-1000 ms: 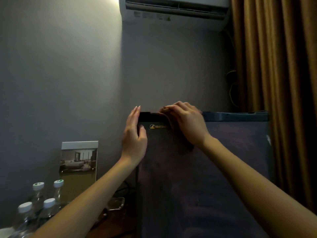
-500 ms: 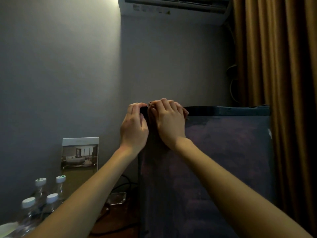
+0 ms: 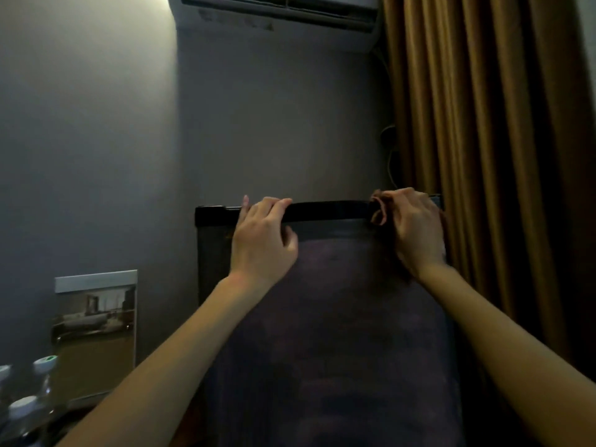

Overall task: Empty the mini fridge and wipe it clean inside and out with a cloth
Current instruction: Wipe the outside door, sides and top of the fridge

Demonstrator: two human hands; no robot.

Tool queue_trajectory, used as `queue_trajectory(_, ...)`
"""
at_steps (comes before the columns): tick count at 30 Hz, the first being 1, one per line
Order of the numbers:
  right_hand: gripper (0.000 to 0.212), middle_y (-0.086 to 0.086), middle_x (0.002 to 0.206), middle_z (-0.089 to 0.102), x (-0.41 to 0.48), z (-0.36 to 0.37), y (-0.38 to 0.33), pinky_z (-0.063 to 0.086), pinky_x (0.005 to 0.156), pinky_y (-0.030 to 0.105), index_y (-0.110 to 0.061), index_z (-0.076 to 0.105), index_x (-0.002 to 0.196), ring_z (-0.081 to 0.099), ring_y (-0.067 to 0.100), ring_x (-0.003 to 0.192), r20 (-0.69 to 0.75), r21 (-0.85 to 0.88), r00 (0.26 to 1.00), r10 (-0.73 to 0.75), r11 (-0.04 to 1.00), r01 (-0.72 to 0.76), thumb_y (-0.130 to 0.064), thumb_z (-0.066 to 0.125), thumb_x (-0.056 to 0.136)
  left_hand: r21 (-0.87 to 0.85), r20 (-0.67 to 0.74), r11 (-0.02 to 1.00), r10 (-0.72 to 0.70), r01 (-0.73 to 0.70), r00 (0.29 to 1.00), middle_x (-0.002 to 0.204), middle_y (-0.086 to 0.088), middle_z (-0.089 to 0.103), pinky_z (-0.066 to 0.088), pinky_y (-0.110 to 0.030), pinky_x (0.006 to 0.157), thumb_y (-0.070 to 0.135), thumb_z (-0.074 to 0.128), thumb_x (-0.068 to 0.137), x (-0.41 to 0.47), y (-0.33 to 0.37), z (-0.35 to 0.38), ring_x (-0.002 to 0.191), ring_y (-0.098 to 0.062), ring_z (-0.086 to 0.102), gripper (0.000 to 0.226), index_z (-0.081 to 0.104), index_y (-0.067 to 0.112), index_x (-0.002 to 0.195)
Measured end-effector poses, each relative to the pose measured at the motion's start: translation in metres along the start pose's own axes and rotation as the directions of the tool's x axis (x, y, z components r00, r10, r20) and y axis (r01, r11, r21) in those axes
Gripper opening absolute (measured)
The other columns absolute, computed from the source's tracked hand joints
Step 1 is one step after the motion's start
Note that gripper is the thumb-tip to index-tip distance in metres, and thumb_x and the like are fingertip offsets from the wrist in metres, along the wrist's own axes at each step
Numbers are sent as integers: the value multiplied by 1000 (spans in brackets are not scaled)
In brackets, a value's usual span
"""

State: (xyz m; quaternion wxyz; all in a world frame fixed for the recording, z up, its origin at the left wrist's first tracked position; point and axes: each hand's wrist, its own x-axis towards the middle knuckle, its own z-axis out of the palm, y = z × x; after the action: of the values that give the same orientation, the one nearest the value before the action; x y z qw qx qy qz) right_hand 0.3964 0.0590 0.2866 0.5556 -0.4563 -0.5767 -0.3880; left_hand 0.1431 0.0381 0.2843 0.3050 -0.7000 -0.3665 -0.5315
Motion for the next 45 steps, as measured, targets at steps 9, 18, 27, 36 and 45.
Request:
queue_trajectory(9, 23, 6, 112, 60, 7, 21, -66, 38, 96, 37, -14, 61, 115, 52, 25, 106, 1, 89, 984, -176, 981, 175, -13, 49, 94, 33, -97, 999, -14, 18, 995, 103, -8, 59, 42, -36, 92, 11, 59, 81, 13, 15, 20, 98, -26, 55, 37, 63, 8, 117)
queue_trajectory(18, 29, 14, 122, 58, 5, -9, 47, 42, 100, 37, -7, 59, 123, 51, 29, 117, 7, -36, 998, -70, 997, 70, -10, 50, 96, -23, -140, 997, -71, 69, 988, 100, -8, 58, 39, -35, 94, 9, 60, 80, 13, 19, 25, 96, -26, 54, 34, 65, 10, 113)
queue_trajectory(27, 24, 10, 118, 56, 28, -3, 37, 39, 87, 28, -5, 58, 117, 50, 26, 110, -73, 60, 961, 267, 963, -263, -9, 41, 100, -48, -70, 997, -68, 65, 995, 104, -9, 58, 37, -35, 99, 10, 58, 83, 12, 19, 17, 101, -27, 54, 38, 63, 8, 121)
queue_trajectory(36, 48, 13, 141, 47, -20, 5, 25, 30, 114, 31, -2, 48, 136, 38, 25, 137, -189, 102, 962, 199, 978, -183, 6, 53, 89, -68, -44, 996, -66, 63, 997, 106, -9, 57, 38, -35, 99, 12, 60, 83, 11, 21, 12, 103, -27, 53, 41, 61, 8, 124)
queue_trajectory(45, 47, 14, 146, 44, -20, 0, 39, 27, 115, 29, 1, 47, 138, 39, 26, 137, -163, 90, 971, 174, 983, -161, 7, 53, 92, -71, -54, 997, -22, 18, 998, 111, -9, 57, 41, -31, 94, 12, 61, 83, 8, 16, 15, 105, -25, 52, 46, 58, 8, 129)
